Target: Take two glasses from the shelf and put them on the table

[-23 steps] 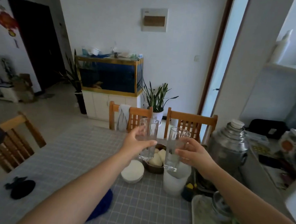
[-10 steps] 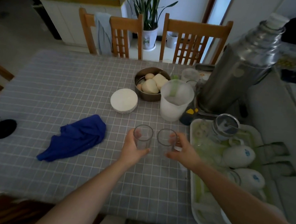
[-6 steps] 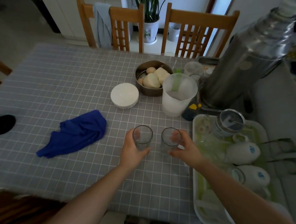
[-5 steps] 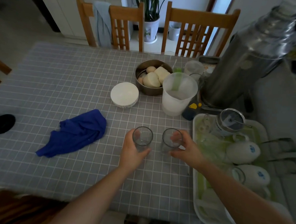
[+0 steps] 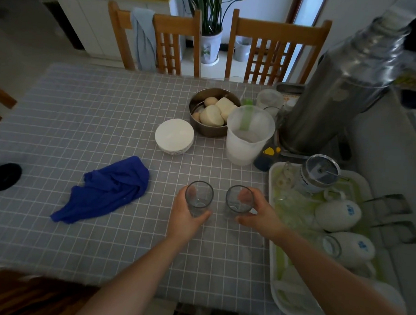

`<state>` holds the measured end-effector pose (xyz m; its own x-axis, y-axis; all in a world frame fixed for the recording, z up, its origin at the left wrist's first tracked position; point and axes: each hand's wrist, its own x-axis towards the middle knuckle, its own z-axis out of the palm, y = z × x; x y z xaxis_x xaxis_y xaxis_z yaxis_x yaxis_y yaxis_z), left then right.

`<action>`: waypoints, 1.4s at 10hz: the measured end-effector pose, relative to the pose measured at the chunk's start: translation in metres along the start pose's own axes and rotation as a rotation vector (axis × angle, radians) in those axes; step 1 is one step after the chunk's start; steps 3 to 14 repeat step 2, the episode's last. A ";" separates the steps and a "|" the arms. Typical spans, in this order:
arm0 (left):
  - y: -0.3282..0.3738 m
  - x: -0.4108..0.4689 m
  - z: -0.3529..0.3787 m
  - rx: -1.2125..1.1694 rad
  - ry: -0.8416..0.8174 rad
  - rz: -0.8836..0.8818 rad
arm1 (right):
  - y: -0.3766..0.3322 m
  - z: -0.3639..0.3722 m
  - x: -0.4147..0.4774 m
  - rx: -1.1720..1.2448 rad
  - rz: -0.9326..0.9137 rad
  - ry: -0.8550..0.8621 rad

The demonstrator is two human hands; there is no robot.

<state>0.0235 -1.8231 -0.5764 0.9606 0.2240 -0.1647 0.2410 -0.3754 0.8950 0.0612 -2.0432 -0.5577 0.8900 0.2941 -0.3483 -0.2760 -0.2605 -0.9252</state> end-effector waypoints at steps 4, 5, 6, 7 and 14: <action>0.004 -0.003 -0.013 0.025 -0.099 -0.039 | -0.006 -0.005 0.000 -0.128 0.032 -0.069; 0.004 -0.003 -0.013 0.025 -0.099 -0.039 | -0.006 -0.005 0.000 -0.128 0.032 -0.069; 0.004 -0.003 -0.013 0.025 -0.099 -0.039 | -0.006 -0.005 0.000 -0.128 0.032 -0.069; 0.004 -0.003 -0.013 0.025 -0.099 -0.039 | -0.006 -0.005 0.000 -0.128 0.032 -0.069; 0.004 -0.003 -0.013 0.025 -0.099 -0.039 | -0.006 -0.005 0.000 -0.128 0.032 -0.069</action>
